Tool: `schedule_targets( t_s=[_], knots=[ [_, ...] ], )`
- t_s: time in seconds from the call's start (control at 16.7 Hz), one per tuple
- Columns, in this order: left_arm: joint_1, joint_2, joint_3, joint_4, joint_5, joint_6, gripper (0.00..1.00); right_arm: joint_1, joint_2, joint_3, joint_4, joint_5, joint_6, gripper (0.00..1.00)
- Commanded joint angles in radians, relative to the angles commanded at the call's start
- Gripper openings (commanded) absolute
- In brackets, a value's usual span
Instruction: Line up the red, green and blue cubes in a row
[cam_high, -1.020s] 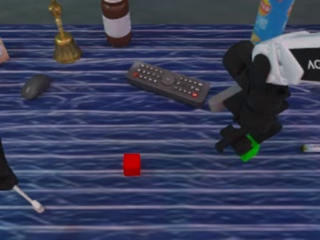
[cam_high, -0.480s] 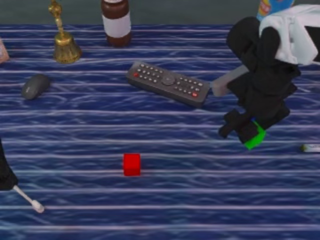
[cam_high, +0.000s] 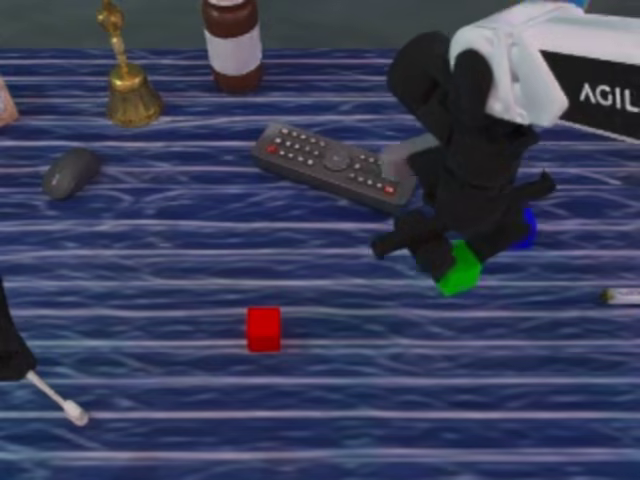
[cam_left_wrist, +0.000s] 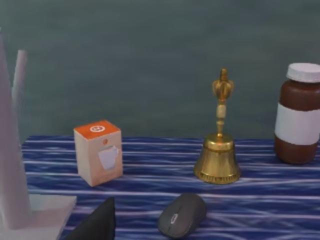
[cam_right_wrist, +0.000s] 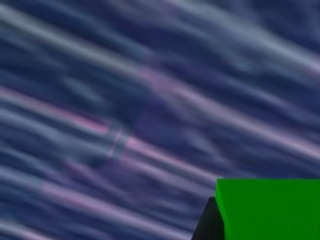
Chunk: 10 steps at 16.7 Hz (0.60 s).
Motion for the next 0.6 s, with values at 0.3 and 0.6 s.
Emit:
schedule_targets(
  t_s=[0.3,0.6],
  knots=[
    [0.000,0.000,0.000,0.000,0.000,0.000,1.00,0.122,0.077,0.145,-0.078,0.006,0.383,0.00],
    [0.000,0.000,0.000,0.000,0.000,0.000,1.00,0.204,0.111,0.240,-0.120,0.011,0.604,0.00]
  ],
)
